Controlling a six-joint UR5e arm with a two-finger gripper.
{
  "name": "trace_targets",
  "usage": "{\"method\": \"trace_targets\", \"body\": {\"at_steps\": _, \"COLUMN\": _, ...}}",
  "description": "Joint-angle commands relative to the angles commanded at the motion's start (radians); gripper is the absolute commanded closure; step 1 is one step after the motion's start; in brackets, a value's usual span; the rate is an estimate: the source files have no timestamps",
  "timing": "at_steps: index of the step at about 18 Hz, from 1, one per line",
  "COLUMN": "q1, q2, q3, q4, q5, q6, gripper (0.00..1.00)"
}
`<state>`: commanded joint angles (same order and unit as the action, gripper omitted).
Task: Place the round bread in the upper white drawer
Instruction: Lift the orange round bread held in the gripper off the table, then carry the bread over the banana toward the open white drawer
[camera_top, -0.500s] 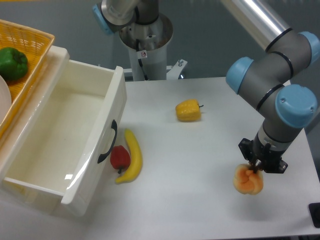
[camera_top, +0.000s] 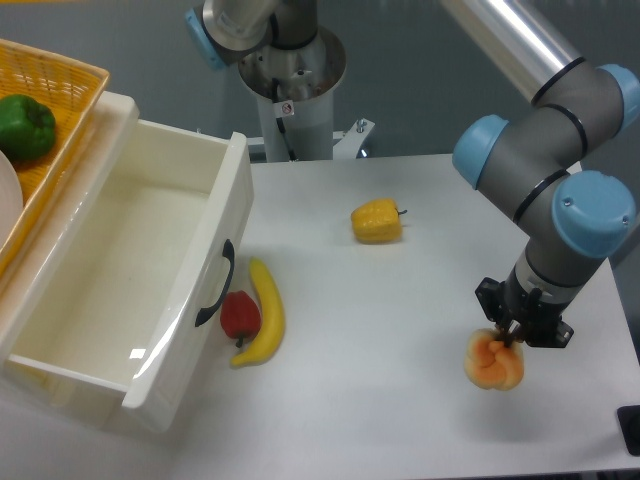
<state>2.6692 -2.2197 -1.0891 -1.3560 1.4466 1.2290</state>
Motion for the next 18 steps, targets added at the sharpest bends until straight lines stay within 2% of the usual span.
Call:
{"method": "trace_targets", "body": {"at_steps": 3, "q1": -0.018, "q2": 0.012, "q3": 0.003, "q4": -0.002, "q5": -0.031, "q6": -0.055, "gripper": 1.0}}
{"method": "trace_targets", "body": {"at_steps": 8, "q1": -0.037, "q2": 0.09, "q3": -0.023, "q4": -0.023, "q5": -0.109, "q6": -0.103, "gripper": 1.0}}
{"method": "trace_targets", "body": {"at_steps": 11, "q1": -0.063, "q2": 0.136, "q3": -0.028, "q4": -0.064, "q5": -0.144, "q6": -0.146, "gripper": 1.0}}
{"method": "trace_targets", "body": {"at_steps": 15, "q1": -0.104, "q2": 0.189, "q3": -0.031, "q4": -0.075, "q5": -0.21, "q6": -0.252, "gripper": 1.0}}
{"method": "trace_targets", "body": {"at_steps": 18, "q1": -0.13, "q2": 0.245, "q3": -0.064, "q4": -0.084, "q5": -0.242, "q6": -0.293, "gripper": 1.0}}
